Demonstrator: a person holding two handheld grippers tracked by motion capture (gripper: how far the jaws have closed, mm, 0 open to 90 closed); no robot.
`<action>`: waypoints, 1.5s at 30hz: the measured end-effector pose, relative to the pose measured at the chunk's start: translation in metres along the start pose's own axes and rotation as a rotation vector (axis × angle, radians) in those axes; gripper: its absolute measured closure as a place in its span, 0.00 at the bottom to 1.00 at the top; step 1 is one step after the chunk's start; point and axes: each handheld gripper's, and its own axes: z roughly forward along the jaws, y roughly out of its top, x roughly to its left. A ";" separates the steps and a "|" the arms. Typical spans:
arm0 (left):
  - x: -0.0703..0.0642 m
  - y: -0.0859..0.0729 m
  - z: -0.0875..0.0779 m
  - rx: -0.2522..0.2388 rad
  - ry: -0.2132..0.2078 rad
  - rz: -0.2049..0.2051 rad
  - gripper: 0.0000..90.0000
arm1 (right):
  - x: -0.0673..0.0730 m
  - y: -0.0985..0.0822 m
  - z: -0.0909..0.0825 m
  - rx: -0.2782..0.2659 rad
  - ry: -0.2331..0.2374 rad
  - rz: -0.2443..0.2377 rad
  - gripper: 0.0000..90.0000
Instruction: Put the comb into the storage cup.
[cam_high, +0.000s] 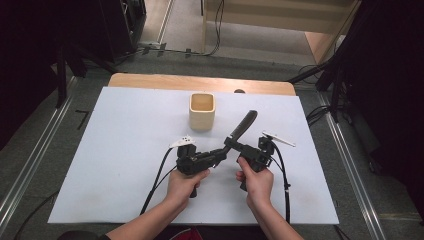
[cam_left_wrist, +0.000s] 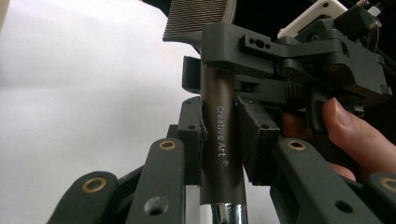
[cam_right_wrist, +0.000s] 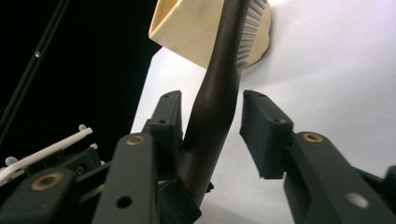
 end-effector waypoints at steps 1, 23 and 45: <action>0.000 0.000 0.000 -0.002 -0.001 -0.001 0.82 | 0.000 0.000 0.000 0.002 0.004 0.010 0.66; -0.001 0.000 0.001 0.007 -0.034 0.001 0.82 | -0.001 0.003 -0.004 0.019 0.063 0.076 0.77; 0.003 0.020 -0.012 0.183 -0.049 -0.065 0.47 | -0.002 0.008 -0.007 0.016 0.058 0.051 0.78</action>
